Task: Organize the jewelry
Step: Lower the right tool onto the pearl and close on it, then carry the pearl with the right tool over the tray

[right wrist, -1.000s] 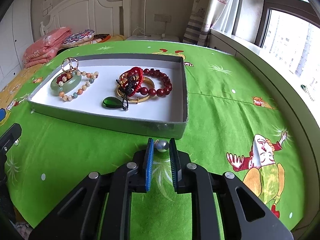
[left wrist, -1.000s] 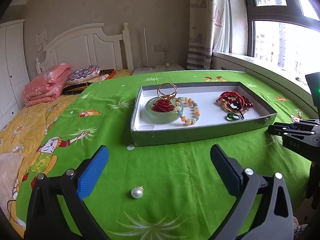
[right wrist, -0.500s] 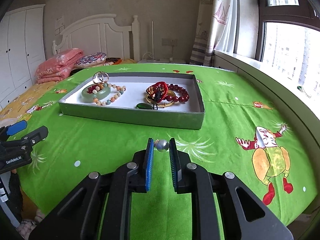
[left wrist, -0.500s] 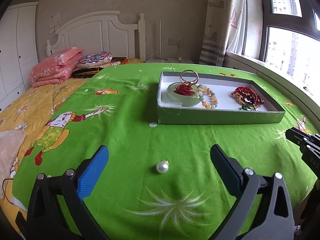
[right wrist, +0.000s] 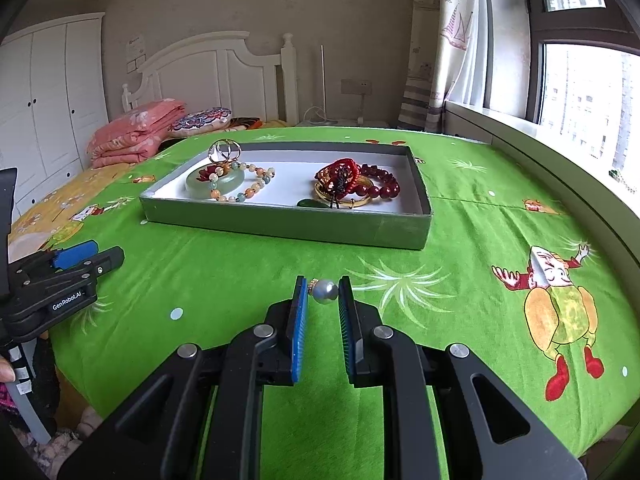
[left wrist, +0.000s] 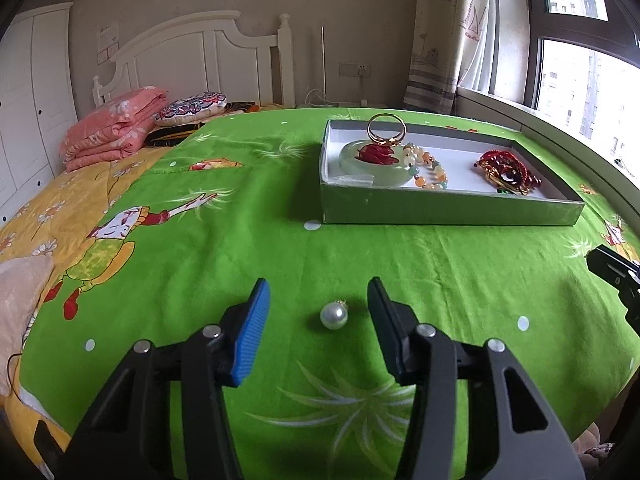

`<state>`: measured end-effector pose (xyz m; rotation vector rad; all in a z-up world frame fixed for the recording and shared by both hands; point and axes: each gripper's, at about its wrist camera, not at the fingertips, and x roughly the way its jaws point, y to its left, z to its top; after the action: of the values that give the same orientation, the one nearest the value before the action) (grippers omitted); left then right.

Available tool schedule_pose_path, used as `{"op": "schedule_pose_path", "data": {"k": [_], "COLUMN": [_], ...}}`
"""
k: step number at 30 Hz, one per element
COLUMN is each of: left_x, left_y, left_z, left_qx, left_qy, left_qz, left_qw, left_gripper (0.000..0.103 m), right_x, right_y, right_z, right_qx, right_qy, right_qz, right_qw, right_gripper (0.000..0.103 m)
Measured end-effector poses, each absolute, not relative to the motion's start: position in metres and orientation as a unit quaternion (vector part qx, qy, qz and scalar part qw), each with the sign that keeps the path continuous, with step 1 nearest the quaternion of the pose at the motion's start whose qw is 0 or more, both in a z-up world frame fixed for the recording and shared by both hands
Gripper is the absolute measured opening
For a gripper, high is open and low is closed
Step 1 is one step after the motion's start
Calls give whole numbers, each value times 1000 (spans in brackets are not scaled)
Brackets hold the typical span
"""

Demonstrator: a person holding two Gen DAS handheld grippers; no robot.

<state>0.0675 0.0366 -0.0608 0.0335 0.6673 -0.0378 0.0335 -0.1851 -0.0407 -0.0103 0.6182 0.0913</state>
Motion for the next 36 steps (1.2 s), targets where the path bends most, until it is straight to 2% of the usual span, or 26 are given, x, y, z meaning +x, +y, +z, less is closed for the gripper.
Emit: {"op": "schedule_pose_path", "data": {"k": [1, 2, 3, 7, 10, 36], "left_x": [67, 66, 66, 60, 59, 45], "left_y": [36, 36, 35, 33, 31, 11], "left_z": [-61, -63, -64, -66, -67, -60], "left_qx": [18, 23, 26, 36, 36, 54], "left_qy": [326, 326, 328, 316, 314, 301], "left_qz": [-18, -18, -21, -26, -30, -47], "left_qw": [945, 945, 944, 948, 948, 951], "left_gripper": [45, 36, 31, 24, 13, 13], "right_x": [33, 33, 33, 31, 30, 10], "right_y": [-185, -184, -183, -180, -177, -154], "right_z": [-41, -41, -41, -41, -40, -37], "right_qx": [-6, -6, -7, -13, -19, -69], "right_qy": [304, 304, 304, 303, 300, 287], "right_qz": [45, 46, 47, 50, 53, 68], "right_qw": [952, 952, 952, 952, 952, 953], "right_gripper": [16, 16, 16, 16, 16, 16]}}
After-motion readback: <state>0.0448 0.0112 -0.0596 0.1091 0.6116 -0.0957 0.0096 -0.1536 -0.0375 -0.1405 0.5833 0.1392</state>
